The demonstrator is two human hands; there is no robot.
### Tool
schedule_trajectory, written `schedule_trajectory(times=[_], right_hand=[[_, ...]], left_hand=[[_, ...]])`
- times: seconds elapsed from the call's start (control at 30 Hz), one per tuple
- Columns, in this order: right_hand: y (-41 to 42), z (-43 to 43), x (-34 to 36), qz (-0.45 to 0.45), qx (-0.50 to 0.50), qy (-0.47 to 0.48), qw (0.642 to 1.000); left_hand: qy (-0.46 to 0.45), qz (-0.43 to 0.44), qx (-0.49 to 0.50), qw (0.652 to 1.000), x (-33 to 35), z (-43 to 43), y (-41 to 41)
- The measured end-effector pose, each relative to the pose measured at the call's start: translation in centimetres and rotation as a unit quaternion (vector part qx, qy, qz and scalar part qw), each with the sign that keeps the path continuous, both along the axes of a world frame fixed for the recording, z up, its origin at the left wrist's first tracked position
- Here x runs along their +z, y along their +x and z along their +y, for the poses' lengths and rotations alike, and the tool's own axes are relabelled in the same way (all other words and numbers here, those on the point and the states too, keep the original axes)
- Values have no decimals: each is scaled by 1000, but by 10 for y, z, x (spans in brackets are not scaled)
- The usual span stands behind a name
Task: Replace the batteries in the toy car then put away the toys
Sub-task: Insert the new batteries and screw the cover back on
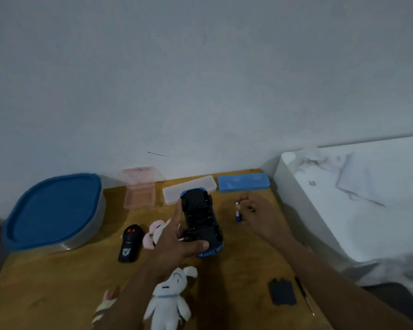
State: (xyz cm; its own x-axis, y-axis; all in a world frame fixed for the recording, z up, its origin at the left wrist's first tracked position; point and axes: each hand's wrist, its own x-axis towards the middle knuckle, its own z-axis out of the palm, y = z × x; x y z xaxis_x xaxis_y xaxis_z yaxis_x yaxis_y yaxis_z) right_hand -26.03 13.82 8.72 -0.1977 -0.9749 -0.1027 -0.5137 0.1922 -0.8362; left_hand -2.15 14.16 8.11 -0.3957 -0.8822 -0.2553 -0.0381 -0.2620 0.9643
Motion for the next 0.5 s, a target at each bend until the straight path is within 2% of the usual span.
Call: schedule_trajectory(times=[0.07,0.13,0.37,0.5], right_hand=[[3,21,15,-77,-57,-4,995],[5,44,27,-104,-90,-5,990],[23,78,54,-66,-126,-38,989],[43,69,58,-40,-82,-43,995]], left_hand=[[-22,13,-43,999,-2,-1,-5],[-25,15,-74,997,-4,2,-10],[-42,10,-104,994,2,20,-16],[-65,6,-88,994,8,23,-12]])
